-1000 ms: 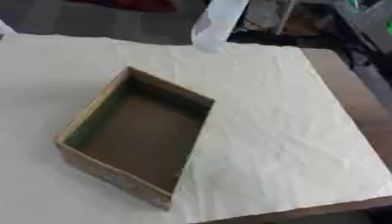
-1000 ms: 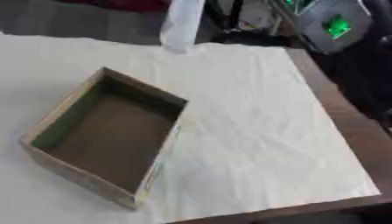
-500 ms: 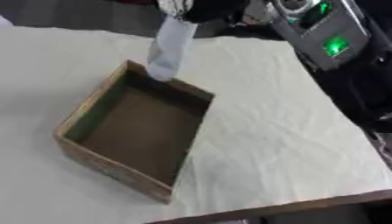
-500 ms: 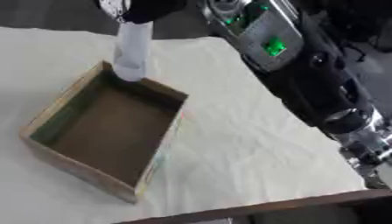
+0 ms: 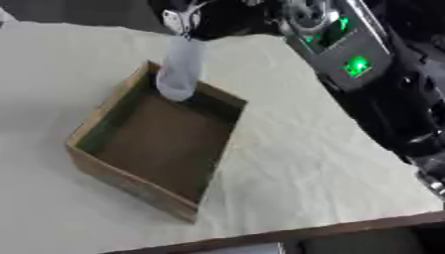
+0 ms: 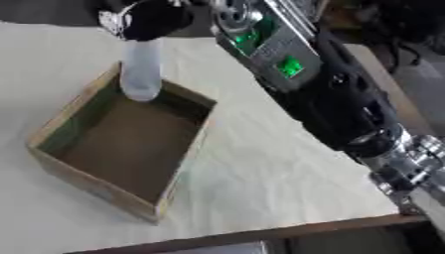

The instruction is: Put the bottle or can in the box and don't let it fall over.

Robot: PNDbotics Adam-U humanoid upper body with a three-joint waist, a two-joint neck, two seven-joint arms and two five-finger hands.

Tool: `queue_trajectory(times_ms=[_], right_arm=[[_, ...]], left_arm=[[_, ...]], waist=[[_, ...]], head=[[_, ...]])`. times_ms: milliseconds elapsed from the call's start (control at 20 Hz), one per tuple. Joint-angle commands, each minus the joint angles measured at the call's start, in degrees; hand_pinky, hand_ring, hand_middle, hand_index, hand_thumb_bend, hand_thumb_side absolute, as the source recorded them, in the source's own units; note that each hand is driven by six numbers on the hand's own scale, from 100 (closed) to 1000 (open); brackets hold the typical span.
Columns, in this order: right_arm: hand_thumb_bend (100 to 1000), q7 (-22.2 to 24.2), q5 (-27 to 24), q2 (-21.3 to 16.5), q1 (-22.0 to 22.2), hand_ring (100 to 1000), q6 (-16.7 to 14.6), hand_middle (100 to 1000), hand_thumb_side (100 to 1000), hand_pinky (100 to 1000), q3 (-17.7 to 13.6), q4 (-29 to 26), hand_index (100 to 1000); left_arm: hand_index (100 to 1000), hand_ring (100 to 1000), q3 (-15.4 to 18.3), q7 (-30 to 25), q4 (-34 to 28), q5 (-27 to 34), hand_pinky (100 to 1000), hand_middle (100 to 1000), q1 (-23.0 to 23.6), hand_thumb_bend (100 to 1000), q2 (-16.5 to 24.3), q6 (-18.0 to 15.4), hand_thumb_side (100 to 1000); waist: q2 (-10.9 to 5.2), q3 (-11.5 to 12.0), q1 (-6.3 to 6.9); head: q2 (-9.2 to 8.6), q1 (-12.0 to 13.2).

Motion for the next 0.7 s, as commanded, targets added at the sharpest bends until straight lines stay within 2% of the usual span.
queue_trajectory(times_ms=[50,100,200,250,350,400,450,500,550,600,650,700], right_arm=[[100,-1.7,0.2,0.0,-0.2,100,1.4,100,147,100,-0.4,-0.7,117],[100,-2.7,-0.1,0.2,0.2,110,2.0,114,144,141,-0.3,-0.7,140],[100,-4.0,-1.5,0.4,0.9,239,3.7,232,131,304,0.1,-0.7,225],[100,-4.3,-1.9,0.4,1.2,313,4.3,298,139,378,0.2,-0.7,303],[130,-3.5,-2.6,0.2,1.8,534,5.1,511,170,551,0.6,-0.7,551],[189,-2.4,-2.9,0.2,2.0,619,5.2,592,155,603,0.8,-0.7,632],[275,-0.4,-3.5,0.2,2.3,767,5.1,739,100,667,1.2,-0.7,739],[257,1.9,-4.0,0.2,2.5,864,4.8,836,100,729,1.5,-0.7,842],[251,3.9,-4.1,0.2,2.7,892,4.3,869,140,751,1.5,-0.7,880],[229,5.2,-3.9,0.2,2.8,912,3.9,875,378,776,1.1,-0.7,893],[207,6.0,-3.1,0.0,2.8,923,3.6,883,463,791,0.7,-0.7,896],[196,6.7,-2.0,-0.1,2.9,926,3.3,887,486,795,0.4,-0.7,896]], left_arm=[[807,534,0.8,0.3,-0.2,-0.5,915,725,-0.5,117,0.3,-0.2,812],[808,534,0.8,0.3,-0.2,-0.6,916,725,-0.6,117,0.2,-0.2,813],[808,534,1.0,0.4,-0.1,-0.7,916,726,-0.6,117,0.1,-0.3,815],[808,533,1.1,0.5,0.0,-0.8,916,726,-0.5,117,0.0,-0.3,816],[808,533,1.2,0.6,0.2,-0.9,917,726,-0.4,116,-0.2,-0.3,818],[808,533,1.3,0.6,0.2,-1.0,917,726,-0.4,116,-0.3,-0.3,818],[808,533,1.3,0.7,0.2,-1.1,917,726,-0.4,116,-0.3,-0.3,818],[808,533,1.3,0.7,0.3,-1.1,917,726,-0.4,115,-0.4,-0.3,819],[808,533,1.4,0.7,0.3,-1.2,917,726,-0.3,115,-0.4,-0.4,819],[808,533,1.4,0.8,0.3,-1.2,918,727,-0.3,115,-0.4,-0.4,819],[808,533,1.5,0.8,0.3,-1.3,918,727,-0.2,114,-0.5,-0.4,819],[808,533,1.5,0.8,0.3,-1.3,918,727,-0.2,114,-0.5,-0.5,819]], waist=[[-0.27,0.1,0.70],[-0.13,0.2,0.72],[0.15,0.3,0.75],[0.25,0.3,0.77],[0.48,0.3,0.83],[0.55,0.3,0.86],[0.65,0.4,0.90],[0.73,0.4,0.95],[0.80,0.5,1.01],[0.86,0.5,1.07],[0.89,0.5,1.12],[0.91,0.5,1.16]], head=[[-0.11,0.0],[-0.30,0.0],[-0.56,0.0],[-0.67,0.0],[-0.89,-0.1],[-0.95,-0.2],[-1.03,-0.3],[-1.10,-0.3],[-1.16,-0.3],[-1.18,-0.4],[-1.13,-0.4],[-1.12,-0.4]])
